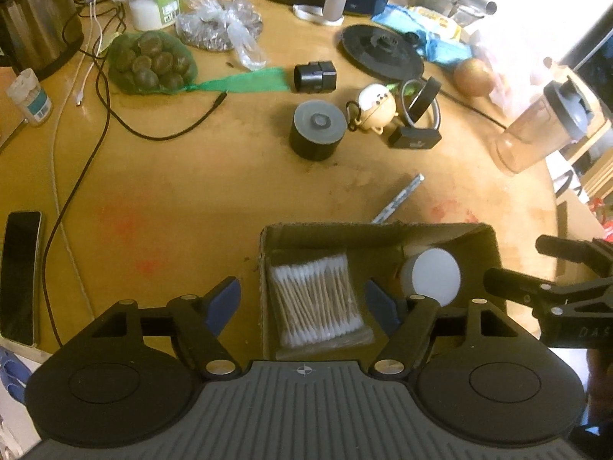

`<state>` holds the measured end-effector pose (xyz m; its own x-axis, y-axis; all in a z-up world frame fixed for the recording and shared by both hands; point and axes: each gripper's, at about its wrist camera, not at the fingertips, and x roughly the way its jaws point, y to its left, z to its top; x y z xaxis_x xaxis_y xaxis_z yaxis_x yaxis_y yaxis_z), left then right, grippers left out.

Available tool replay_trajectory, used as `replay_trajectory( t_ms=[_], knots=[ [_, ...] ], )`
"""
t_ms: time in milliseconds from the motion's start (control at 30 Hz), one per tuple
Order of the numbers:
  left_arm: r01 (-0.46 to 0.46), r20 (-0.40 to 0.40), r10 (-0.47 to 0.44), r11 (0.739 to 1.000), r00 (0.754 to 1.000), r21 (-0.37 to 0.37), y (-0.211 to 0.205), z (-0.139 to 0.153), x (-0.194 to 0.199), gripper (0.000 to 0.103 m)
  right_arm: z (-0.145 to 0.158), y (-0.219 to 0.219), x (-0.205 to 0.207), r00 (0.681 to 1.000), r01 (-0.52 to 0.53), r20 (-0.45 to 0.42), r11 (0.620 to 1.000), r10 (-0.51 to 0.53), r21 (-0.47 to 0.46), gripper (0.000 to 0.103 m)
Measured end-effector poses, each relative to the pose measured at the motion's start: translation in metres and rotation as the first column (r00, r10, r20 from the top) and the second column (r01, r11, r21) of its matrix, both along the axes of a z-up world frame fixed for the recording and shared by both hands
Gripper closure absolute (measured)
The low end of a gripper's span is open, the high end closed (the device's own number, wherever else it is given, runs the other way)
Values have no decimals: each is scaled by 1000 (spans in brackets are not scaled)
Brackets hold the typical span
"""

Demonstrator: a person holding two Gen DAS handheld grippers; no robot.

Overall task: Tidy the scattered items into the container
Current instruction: 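Withdraw both grippers from the box and move the left gripper toward the grey puck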

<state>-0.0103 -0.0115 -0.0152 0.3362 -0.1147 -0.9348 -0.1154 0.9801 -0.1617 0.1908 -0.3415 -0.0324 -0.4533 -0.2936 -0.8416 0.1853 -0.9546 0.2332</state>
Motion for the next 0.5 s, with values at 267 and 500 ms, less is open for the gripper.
replay_trajectory(
  t_ms=[267, 500],
  knots=[
    [-2, 59, 1, 1000, 998, 17, -5, 5, 3, 29, 2, 5, 1, 1000, -1, -4, 1000, 1, 4, 0],
    [11, 136, -24, 996, 990, 94, -13, 9, 8, 29, 1, 11, 4, 1000, 8, -11, 1000, -8, -3, 0]
  ],
)
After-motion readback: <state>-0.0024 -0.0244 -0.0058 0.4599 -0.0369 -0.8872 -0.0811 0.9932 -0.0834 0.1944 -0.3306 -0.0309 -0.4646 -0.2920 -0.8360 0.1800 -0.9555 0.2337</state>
